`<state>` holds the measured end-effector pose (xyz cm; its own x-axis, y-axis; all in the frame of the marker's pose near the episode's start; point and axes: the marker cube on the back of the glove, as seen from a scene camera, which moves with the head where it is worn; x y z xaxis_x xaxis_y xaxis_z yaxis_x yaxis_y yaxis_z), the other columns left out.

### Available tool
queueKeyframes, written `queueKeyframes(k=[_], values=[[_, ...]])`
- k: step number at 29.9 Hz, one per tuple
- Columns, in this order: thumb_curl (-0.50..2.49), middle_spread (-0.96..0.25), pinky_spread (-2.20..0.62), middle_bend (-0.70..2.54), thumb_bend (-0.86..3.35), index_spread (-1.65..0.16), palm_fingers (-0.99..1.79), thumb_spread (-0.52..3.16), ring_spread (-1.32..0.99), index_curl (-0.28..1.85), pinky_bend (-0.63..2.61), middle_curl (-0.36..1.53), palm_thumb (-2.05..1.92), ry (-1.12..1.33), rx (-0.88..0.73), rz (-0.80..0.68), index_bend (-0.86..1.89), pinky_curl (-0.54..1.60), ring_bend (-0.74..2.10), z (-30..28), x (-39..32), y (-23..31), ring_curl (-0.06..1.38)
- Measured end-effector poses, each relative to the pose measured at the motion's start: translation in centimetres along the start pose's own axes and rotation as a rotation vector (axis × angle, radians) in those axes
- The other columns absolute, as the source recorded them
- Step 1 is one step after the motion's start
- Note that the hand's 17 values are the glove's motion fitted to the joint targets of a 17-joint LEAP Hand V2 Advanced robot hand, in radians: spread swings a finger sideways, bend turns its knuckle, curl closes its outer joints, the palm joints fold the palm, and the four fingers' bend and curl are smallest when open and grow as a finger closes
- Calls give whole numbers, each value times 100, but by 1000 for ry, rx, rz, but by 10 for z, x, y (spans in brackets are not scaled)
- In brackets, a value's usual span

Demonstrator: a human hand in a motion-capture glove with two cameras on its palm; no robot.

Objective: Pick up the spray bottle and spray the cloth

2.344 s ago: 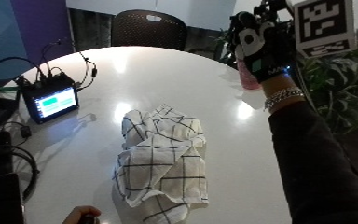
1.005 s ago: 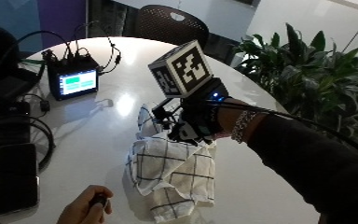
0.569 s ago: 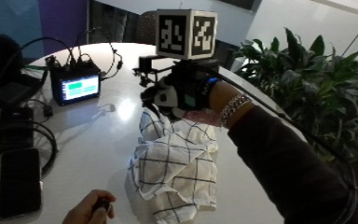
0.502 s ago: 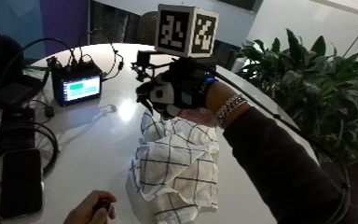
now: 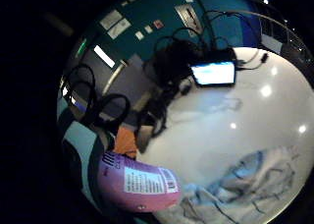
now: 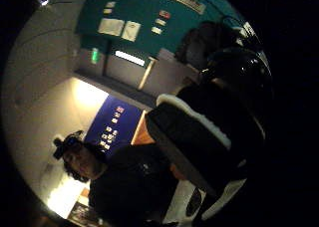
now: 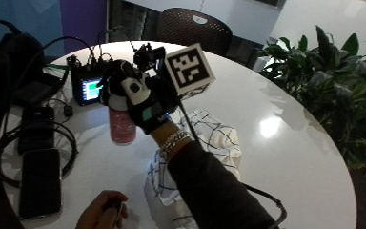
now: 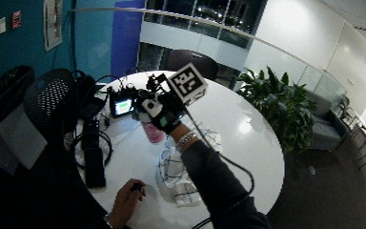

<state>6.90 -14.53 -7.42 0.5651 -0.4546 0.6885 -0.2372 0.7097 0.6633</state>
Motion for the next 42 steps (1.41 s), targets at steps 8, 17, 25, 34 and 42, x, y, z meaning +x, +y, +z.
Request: queueKeyframes(k=[8, 17, 25, 34, 42], values=[[17, -16, -26, 63, -1, -23, 141, 130, -13, 59, 43, 49, 29, -127, 162, -69, 39, 39, 72, 53, -1, 21, 44], [17, -16, -26, 63, -1, -23, 141, 129, -12, 59, 43, 49, 29, -75, 134, -49, 39, 38, 72, 77, 3, 43, 44], [17, -16, -26, 63, -1, -23, 141, 130, -13, 59, 43, 49, 29, -20, 99, -72, 38, 38, 72, 75, 5, 39, 44], [17, -17, -26, 63, -1, -24, 138, 128, -15, 58, 44, 49, 28, -89, 80, -42, 32, 39, 73, 91, 10, 43, 44], [18, -14, -21, 60, -4, -25, 131, 121, -13, 56, 44, 48, 26, -57, 44, 25, 19, 38, 76, 89, 14, 46, 45]])
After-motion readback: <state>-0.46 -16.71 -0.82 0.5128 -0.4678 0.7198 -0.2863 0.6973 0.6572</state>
